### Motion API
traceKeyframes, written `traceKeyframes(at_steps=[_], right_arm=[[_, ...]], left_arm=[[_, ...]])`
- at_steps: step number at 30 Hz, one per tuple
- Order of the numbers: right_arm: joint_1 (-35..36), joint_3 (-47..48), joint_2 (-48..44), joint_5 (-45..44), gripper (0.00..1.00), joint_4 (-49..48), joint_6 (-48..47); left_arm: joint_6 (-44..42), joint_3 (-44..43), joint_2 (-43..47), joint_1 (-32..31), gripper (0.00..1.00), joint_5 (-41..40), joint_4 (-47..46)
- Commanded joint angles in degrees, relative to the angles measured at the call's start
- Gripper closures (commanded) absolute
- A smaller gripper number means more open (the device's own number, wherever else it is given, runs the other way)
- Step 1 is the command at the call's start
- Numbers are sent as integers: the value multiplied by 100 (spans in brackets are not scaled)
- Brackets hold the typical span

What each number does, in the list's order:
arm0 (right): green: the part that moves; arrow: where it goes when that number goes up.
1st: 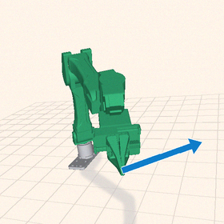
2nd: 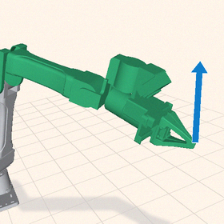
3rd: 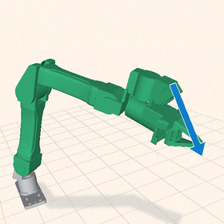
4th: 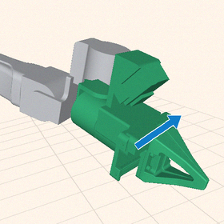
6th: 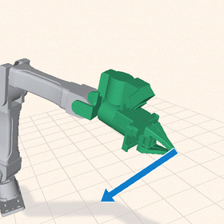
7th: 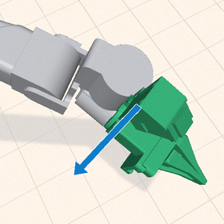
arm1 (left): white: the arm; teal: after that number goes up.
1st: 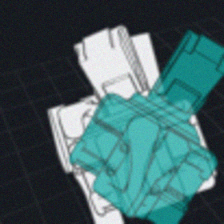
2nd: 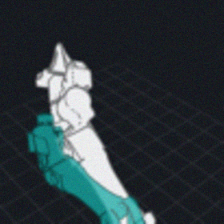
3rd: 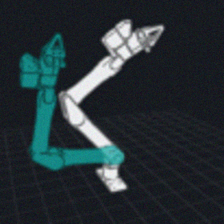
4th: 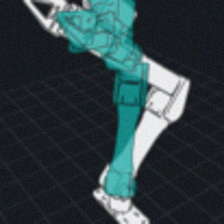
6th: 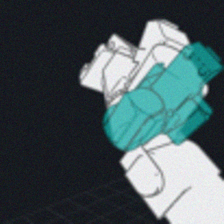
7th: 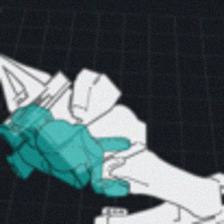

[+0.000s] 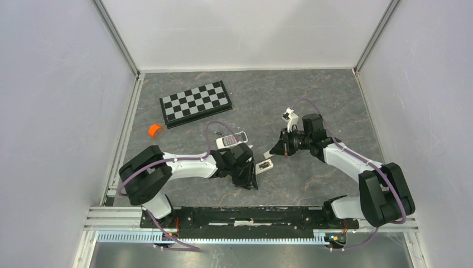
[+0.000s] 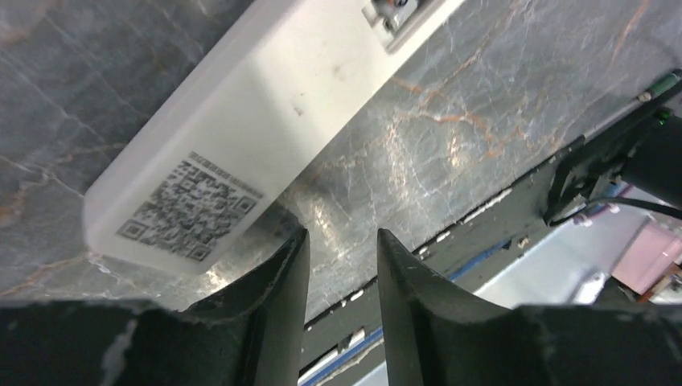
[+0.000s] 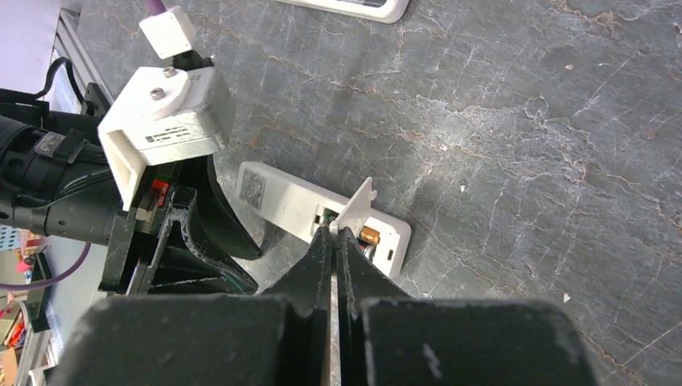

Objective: Load the batteries into the remote control

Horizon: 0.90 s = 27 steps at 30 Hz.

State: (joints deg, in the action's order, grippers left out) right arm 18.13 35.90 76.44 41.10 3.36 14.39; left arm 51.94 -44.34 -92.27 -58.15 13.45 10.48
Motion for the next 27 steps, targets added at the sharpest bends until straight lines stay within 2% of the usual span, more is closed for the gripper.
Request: traceKeyframes(at_steps=[1,3,10,18,23,27], right_arm=[[-55,-72,-181,115,100,-293,143],[-61,-106,-221,155,100,-366,195],[-58,-545,-438,482,100,-803,854],[-56,-1110,-673,636,100,-1313,1810],[-62,-1433,-551,504,100,-1901,2348],[-64,-1637,-492,395,100,-2431,2738]], left_arm=[[-398,-347,-172,-71,54,-730,638],[-378,-390,-158,-71,54,-938,774],[-396,-318,200,-69,51,-722,723],[-282,49,1135,69,33,-703,807],[76,439,1388,456,27,-680,539],[412,791,1489,914,27,-454,110]])
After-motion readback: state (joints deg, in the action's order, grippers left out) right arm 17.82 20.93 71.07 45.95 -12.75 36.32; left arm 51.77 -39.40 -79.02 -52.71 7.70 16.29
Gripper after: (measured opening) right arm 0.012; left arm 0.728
